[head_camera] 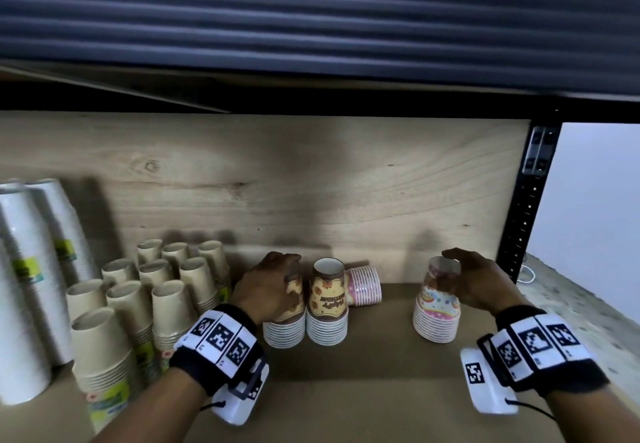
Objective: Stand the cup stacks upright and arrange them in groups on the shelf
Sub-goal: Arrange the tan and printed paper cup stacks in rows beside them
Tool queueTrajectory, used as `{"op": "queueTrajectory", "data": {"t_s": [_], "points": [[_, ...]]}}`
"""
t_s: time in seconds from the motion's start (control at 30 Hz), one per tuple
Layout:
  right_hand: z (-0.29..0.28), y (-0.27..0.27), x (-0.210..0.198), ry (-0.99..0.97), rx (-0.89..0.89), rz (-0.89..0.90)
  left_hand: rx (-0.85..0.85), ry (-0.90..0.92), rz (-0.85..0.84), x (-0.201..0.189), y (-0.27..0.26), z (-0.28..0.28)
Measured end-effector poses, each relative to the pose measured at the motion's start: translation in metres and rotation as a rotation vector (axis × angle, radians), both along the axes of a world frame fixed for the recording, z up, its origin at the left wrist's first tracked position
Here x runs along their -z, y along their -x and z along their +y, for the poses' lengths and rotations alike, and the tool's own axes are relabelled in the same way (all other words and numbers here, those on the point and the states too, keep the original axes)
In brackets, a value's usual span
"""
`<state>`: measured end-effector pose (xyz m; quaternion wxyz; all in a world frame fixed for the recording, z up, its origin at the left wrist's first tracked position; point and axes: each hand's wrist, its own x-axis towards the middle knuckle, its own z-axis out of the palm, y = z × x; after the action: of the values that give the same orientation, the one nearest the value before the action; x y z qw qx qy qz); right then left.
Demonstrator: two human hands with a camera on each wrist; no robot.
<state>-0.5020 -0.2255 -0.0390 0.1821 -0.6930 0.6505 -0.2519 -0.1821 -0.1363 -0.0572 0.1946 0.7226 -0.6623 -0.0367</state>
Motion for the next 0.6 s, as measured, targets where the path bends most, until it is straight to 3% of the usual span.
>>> {"op": "queueTrajectory", "data": {"t_s": [0.07,0.23,0.43,0.6], "points": [[-0.001,0.000,0.000,0.011,0.002,0.029,0.008,0.003,0.010,0.000,-0.001,0.000],[0.005,-0.013,-0.003,0.151,0.039,0.293,0.012,0.017,-0.008,0.002,-0.003,0.000],[0.005,-0.050,-0.002,0.272,-0.120,0.415,0.006,0.023,-0.015,0.003,-0.005,-0.001],[-0.009,-0.083,0.006,0.088,-0.289,0.453,0.003,0.016,-0.040,0.003,-0.004,-0.003]]}}
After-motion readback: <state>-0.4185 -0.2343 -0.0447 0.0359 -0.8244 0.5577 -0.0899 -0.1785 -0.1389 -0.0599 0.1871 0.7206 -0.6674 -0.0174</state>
